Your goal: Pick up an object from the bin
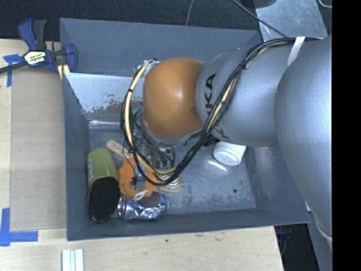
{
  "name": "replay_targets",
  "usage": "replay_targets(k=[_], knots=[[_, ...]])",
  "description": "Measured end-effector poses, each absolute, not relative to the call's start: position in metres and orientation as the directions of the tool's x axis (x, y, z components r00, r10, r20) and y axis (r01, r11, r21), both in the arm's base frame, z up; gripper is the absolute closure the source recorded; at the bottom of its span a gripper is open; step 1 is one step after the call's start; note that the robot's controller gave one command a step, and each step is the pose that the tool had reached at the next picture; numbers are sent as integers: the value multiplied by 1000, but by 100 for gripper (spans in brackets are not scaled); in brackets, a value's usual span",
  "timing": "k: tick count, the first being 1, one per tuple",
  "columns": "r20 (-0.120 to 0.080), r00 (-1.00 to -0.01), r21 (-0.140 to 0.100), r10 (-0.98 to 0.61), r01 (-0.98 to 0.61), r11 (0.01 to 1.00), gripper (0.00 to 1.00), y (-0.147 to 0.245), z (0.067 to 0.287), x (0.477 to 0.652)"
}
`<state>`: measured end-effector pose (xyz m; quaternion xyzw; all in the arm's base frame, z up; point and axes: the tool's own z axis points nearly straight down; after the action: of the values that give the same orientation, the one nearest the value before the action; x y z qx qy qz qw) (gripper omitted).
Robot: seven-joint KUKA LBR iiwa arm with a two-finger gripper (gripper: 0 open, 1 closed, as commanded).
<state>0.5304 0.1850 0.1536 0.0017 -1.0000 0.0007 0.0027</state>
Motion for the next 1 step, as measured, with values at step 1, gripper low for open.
replay_targets(k=[1], knots=[[-2,-1000,1,1,1,1000,100,184,158,533]])
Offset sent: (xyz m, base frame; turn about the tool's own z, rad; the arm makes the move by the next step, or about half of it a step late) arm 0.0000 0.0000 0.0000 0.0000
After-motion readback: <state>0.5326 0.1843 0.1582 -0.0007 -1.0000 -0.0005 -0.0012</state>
